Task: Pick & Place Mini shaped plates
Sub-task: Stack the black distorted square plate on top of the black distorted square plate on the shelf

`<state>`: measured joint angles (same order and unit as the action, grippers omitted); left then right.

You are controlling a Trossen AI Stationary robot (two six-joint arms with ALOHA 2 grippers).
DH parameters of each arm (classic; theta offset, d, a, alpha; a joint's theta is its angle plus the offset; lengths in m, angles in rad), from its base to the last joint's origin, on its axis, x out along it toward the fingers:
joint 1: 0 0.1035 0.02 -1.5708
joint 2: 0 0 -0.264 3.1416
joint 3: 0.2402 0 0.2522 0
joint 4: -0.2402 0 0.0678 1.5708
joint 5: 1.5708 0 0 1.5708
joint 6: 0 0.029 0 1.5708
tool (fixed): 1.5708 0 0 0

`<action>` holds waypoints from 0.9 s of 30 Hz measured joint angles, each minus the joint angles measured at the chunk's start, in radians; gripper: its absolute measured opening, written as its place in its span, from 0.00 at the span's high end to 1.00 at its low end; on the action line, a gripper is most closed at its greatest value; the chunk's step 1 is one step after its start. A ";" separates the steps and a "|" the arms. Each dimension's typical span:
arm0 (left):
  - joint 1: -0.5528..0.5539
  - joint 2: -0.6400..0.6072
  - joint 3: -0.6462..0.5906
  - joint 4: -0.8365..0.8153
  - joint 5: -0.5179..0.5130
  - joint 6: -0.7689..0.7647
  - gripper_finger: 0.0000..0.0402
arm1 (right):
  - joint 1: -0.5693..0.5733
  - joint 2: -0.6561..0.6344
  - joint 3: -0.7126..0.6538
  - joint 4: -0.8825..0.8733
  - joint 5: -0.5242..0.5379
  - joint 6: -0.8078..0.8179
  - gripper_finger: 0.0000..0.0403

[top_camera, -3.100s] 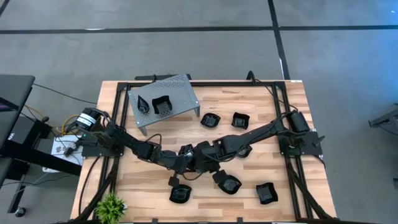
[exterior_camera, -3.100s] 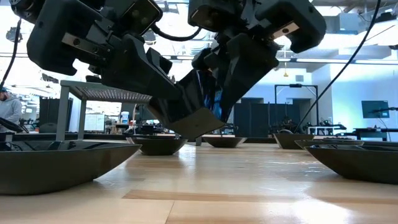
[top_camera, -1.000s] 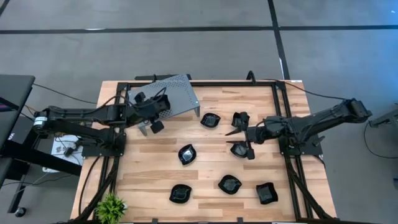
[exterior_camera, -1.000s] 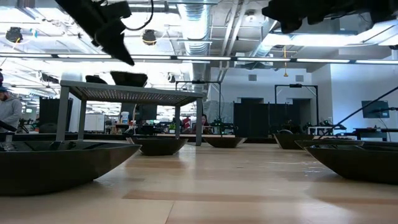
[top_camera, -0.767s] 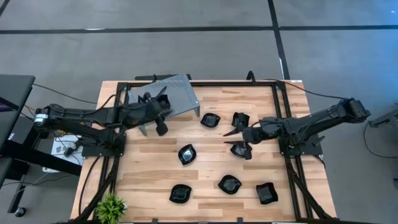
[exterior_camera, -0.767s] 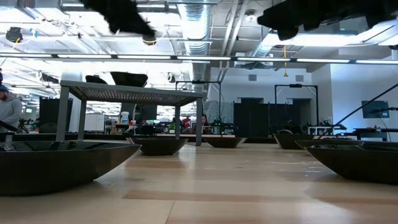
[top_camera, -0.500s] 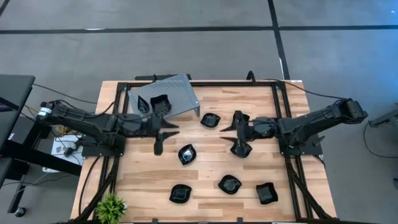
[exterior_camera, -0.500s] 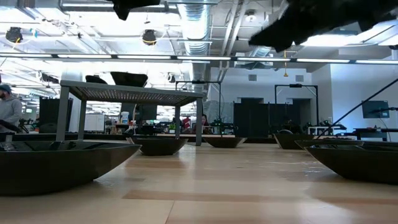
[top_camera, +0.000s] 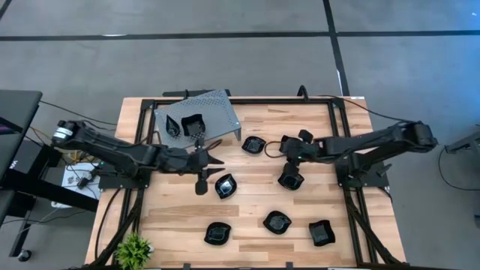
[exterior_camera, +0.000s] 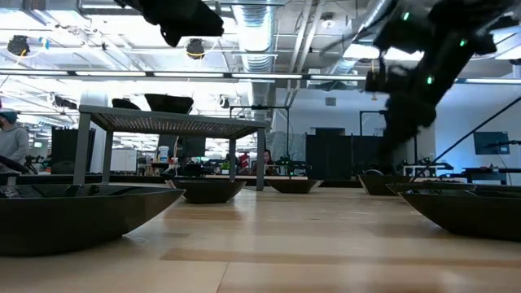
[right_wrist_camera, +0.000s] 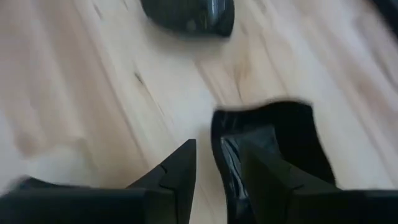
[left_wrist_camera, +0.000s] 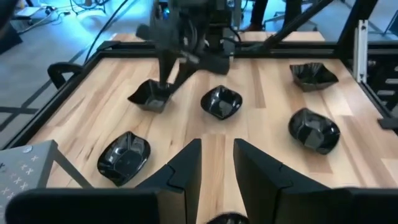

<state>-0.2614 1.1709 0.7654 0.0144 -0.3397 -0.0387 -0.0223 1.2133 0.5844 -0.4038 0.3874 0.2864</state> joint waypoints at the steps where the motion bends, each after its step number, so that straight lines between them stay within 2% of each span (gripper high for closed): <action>1: 0.004 0.006 0.000 0.011 0.000 0.000 0.76 | -0.009 0.026 0.000 -0.001 0.000 -0.004 0.71; 8: 0.009 0.002 0.000 0.027 0.000 0.000 0.76 | -0.060 0.191 0.000 0.011 -0.001 -0.023 0.71; 14: 0.009 -0.004 0.000 0.039 0.000 0.000 0.76 | -0.102 0.250 0.003 0.028 0.002 -0.050 0.72; 17: 0.009 -0.004 0.000 0.041 0.000 0.000 0.76 | -0.106 0.246 0.003 0.028 -0.030 -0.094 0.79; 21: 0.008 -0.004 0.000 0.046 0.000 -0.004 0.76 | -0.088 0.208 0.011 -0.017 -0.061 -0.132 0.96; 24: -0.001 -0.002 0.000 0.049 0.003 -0.015 0.76 | -0.056 0.160 0.056 -0.052 -0.087 -0.122 0.97; 27: -0.007 0.020 0.000 0.072 0.066 -0.029 0.76 | -0.003 0.117 0.096 -0.064 -0.110 -0.114 0.98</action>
<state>-0.2683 1.1909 0.7650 0.0868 -0.2738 -0.0674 -0.0258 1.3304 0.6803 -0.4679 0.2772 0.1722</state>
